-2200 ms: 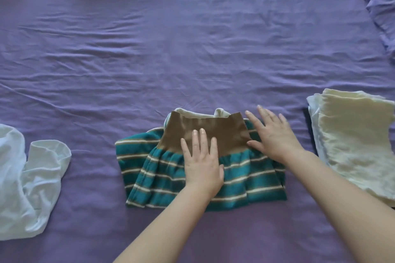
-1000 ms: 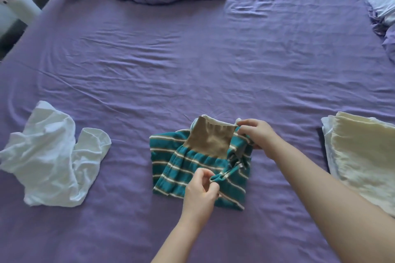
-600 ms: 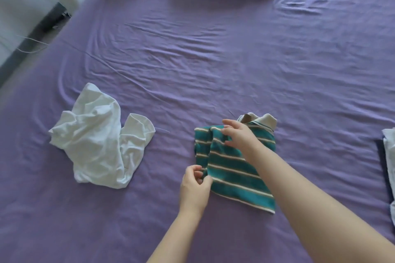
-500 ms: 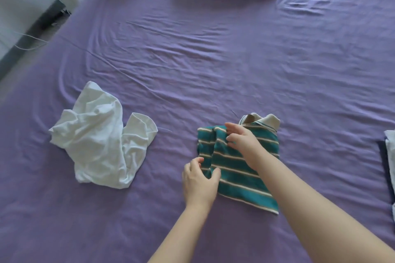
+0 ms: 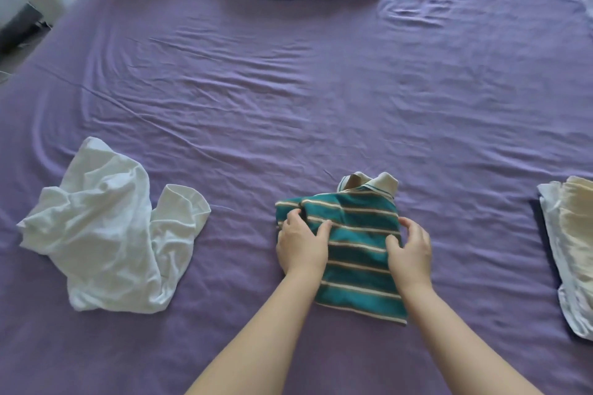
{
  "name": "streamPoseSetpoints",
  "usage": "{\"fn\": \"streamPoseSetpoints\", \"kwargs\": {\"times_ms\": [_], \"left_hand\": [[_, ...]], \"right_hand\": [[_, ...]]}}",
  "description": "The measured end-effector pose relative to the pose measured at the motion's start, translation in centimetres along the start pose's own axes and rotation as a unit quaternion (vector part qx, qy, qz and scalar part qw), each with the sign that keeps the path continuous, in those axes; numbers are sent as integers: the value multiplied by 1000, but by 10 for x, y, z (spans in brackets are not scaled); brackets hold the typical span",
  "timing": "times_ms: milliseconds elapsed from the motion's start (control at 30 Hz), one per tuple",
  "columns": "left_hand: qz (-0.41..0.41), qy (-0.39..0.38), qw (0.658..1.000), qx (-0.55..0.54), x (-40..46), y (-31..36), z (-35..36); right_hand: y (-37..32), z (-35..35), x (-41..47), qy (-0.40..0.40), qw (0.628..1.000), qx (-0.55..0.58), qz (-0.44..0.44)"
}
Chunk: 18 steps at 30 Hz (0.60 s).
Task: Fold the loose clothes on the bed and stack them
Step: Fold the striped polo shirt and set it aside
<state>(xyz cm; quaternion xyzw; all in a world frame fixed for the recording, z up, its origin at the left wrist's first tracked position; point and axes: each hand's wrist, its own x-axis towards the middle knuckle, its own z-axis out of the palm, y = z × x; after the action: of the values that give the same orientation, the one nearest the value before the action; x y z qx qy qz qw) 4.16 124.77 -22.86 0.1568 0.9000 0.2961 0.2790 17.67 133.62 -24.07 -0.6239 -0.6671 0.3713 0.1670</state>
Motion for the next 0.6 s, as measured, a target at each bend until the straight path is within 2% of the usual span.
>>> {"fn": "streamPoseSetpoints", "kwargs": {"times_ms": [100,167,233,367,500,600], "left_hand": [[-120,-20,989,-89,9,12,3],[-170,-14,982,-83,10,14,4],[-184,-28,982,-39,11,10,4],[-129,-78,988,42,12,3,6],[-2,-73,996,57,9,-4,8],[49,-64,994,80,11,-10,5]], "right_hand": [[14,1,-1,-30,999,16,43],[18,2,-1,-33,998,24,43],[18,1,0,-40,998,32,40],[12,3,2,-65,995,64,30],[12,5,4,-66,996,53,16],[15,5,5,-70,996,47,12]]}}
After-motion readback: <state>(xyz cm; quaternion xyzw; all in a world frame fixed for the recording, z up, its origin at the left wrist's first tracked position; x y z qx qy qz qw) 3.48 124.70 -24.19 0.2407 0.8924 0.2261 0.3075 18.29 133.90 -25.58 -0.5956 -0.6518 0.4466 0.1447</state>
